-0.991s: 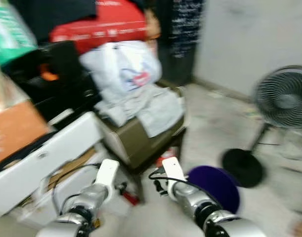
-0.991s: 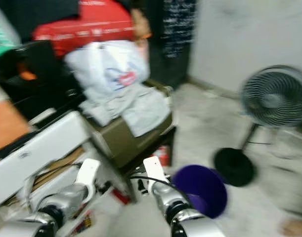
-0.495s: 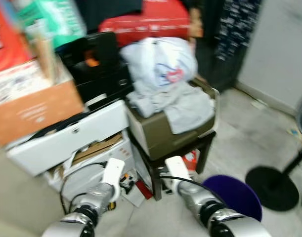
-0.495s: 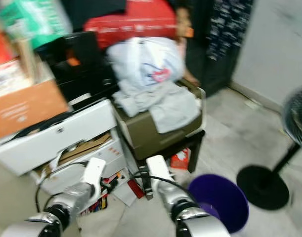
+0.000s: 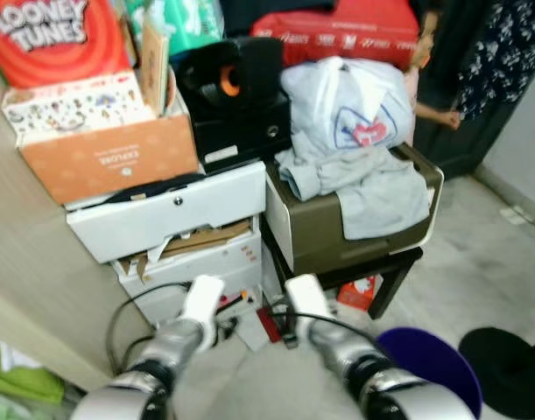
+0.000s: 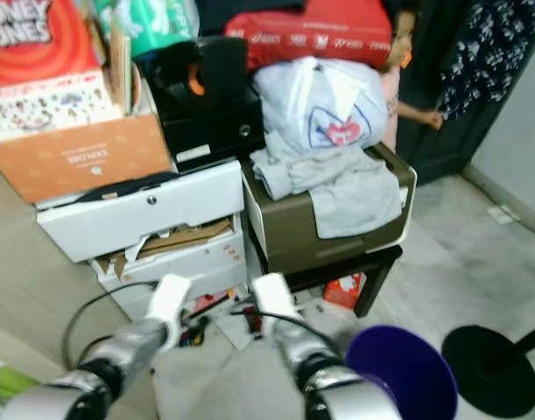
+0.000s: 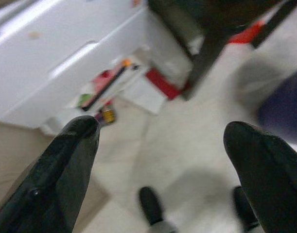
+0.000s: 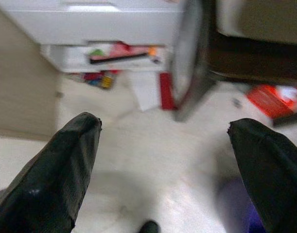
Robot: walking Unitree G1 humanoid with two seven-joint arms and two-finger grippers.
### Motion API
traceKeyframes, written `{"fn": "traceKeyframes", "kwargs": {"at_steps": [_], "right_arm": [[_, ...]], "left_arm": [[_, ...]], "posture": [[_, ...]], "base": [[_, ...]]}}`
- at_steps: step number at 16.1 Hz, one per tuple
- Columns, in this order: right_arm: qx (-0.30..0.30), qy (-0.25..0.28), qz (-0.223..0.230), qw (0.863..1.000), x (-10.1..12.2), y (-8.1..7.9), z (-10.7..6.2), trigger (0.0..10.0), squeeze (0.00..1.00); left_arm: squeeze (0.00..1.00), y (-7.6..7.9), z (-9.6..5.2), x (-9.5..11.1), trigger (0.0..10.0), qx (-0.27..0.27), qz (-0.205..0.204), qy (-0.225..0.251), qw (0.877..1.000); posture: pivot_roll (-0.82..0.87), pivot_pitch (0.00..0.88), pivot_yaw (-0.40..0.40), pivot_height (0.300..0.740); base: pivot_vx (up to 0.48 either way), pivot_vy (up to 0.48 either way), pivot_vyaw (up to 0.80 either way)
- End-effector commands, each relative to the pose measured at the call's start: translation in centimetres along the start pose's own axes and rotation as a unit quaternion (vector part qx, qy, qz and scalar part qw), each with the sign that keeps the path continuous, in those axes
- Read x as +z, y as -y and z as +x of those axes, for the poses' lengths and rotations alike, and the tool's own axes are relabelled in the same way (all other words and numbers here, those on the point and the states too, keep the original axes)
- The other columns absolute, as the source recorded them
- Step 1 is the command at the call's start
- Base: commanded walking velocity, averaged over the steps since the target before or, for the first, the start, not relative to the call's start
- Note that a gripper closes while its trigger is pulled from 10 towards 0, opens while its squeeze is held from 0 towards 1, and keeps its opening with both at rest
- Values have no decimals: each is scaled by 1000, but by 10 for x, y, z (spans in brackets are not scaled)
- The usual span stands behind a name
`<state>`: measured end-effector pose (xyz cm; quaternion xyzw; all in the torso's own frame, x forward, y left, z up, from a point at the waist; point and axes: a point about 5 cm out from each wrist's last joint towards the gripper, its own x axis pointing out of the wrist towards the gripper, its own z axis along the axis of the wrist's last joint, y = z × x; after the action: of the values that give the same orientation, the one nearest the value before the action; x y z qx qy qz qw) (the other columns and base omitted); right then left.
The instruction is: Clean up the room
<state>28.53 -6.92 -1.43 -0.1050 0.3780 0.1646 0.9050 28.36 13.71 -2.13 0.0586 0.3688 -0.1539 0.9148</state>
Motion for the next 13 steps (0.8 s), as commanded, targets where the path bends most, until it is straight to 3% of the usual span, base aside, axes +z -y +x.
{"fn": "traceKeyframes", "kwargs": {"at_steps": [1,13], "right_arm": [[-5,0,-4,1000,1,5,0,10000,0],[-5,2,-10,1000,2,4,0,10000,0]], "left_arm": [[0,2,1,5,10000,0,6,7,1000],[0,3,1,5,10000,-2,15,5,1000]], "posture": [[-110,0,41,740],[-118,0,51,740]], "base": [[0,0,631],[0,0,607]]}}
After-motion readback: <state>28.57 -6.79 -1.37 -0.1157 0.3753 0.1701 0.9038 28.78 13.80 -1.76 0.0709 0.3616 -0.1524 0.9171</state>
